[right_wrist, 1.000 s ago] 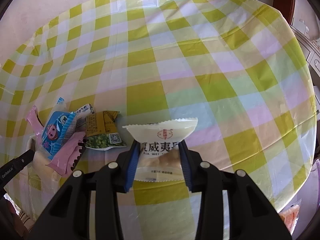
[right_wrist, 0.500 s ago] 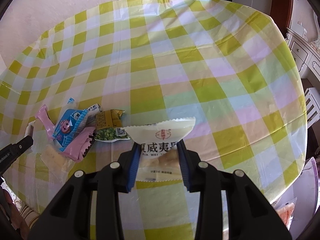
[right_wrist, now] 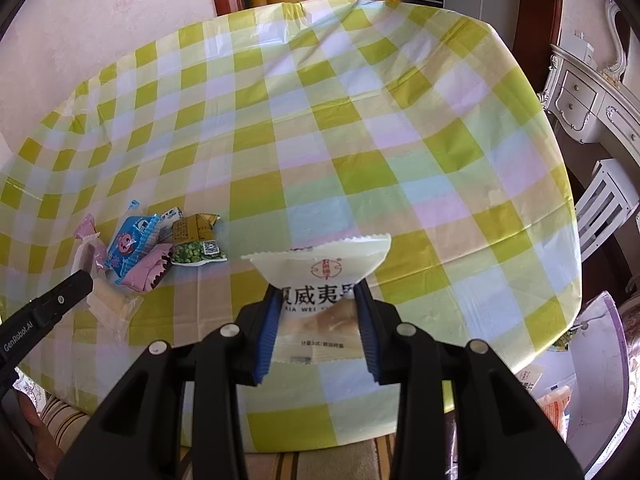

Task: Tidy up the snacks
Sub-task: 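Grasp the white nut packet with the right tool while the left tool grasps the pink stick packet, then carry both packets toward the white box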

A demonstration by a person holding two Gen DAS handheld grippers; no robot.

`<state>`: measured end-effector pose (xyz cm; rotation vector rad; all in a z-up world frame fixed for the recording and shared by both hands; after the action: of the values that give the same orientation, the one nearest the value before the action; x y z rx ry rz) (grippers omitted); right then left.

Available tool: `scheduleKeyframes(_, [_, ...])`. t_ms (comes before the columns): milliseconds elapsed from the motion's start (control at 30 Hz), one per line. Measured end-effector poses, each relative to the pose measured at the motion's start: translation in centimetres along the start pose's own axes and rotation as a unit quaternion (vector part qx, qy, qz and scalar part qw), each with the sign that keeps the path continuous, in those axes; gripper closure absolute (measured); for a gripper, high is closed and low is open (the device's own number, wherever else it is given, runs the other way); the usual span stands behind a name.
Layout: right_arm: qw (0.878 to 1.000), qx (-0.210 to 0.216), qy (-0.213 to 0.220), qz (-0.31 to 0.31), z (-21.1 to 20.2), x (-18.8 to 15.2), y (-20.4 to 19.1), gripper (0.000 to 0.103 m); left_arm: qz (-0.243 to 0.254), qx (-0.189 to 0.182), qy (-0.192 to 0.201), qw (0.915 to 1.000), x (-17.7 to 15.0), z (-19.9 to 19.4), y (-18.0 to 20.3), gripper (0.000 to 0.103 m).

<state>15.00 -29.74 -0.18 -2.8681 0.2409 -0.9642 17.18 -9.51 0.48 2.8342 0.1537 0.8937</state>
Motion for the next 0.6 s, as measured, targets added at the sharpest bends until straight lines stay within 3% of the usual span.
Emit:
scheduleKeyframes(333, [0.999,-0.025,0.009,0.035,-3.5,-1.5,6.0,0.066,0.081,-0.06,-0.031,0.9944,-3.2,-0.5,7.9,0.085])
scheduleKeyframes(600, [0.994,-0.068,0.015,0.086,-6.1,-3.2,13.6,0.066,0.162,-0.133,-0.07,0.9752,-6.9,-0.9,15.6,0.085])
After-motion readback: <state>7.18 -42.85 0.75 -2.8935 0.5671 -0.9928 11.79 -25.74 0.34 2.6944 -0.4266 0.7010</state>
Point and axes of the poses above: each gripper's, at about its wrist camera, not at the fingertips, and z roughly the way its jaws point, y to its right, x to its top, the point moved 3 cm from there along z, roughly the way its jaws point, and after that the axes turned 6 degrees about x, right-handed, at the moved point
